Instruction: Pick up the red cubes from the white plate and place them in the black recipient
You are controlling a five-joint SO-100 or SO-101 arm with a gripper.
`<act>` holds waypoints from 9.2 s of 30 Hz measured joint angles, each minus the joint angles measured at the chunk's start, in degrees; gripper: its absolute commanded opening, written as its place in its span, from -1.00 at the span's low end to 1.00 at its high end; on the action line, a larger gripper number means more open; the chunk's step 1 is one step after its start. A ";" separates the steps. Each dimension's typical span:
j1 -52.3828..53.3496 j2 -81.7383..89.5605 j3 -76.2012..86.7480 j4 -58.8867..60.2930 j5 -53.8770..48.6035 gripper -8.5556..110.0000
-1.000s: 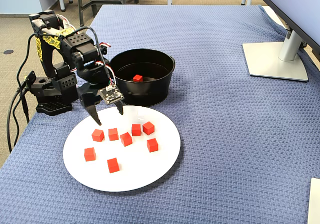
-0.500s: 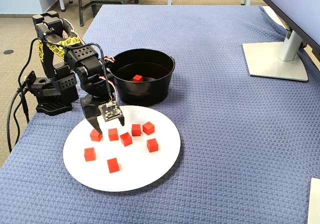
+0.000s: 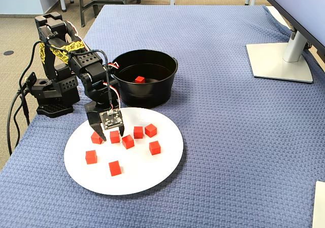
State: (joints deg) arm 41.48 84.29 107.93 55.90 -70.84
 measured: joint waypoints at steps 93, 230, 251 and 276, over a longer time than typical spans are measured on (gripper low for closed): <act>5.98 10.37 11.69 5.54 15.21 -0.48; -4.13 25.58 -1.76 7.12 25.58 -0.86; -47.55 39.73 0.97 18.11 41.40 -0.28; 9.76 6.68 5.80 -17.31 2.29 -0.44</act>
State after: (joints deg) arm 51.24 90.97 113.73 38.58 -68.55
